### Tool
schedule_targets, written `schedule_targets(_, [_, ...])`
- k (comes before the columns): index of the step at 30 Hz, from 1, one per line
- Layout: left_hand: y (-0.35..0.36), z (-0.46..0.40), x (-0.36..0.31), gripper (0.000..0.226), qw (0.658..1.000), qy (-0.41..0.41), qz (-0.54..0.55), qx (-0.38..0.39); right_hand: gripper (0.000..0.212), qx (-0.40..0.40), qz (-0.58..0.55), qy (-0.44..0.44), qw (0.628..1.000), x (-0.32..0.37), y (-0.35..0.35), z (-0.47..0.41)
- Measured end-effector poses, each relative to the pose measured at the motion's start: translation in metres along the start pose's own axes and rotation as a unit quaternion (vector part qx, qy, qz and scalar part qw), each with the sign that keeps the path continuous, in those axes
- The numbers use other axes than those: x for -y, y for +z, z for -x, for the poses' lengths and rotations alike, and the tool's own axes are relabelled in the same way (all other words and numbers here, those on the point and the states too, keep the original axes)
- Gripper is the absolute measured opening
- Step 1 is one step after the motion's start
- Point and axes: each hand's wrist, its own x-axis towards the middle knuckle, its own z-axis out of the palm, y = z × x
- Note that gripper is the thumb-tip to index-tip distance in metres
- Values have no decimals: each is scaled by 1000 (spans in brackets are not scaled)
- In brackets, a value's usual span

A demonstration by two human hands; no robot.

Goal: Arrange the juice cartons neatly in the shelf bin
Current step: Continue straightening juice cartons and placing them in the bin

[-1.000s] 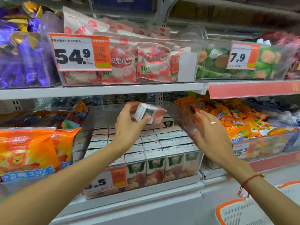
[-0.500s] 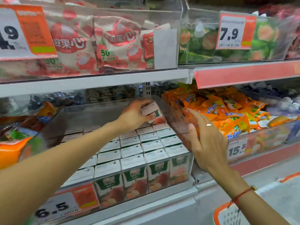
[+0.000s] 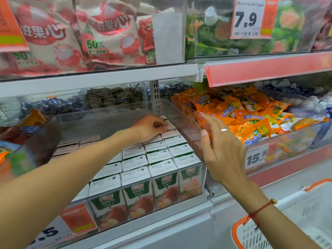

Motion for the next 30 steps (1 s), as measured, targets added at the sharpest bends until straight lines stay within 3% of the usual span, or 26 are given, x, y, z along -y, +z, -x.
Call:
schedule_targets(9, [-17, -5, 5, 30, 995, 54, -72, 52, 48, -7, -3, 2, 1000, 0, 1, 0])
schedule_targets(21, [-29, -43, 7, 29, 971, 26, -229, 71, 46, -11, -14, 3, 1000, 2, 1, 1])
schedule_targets(30, [-35, -52, 8, 44, 967, 13, -222, 129, 47, -18, -17, 5, 1000, 2, 2, 1])
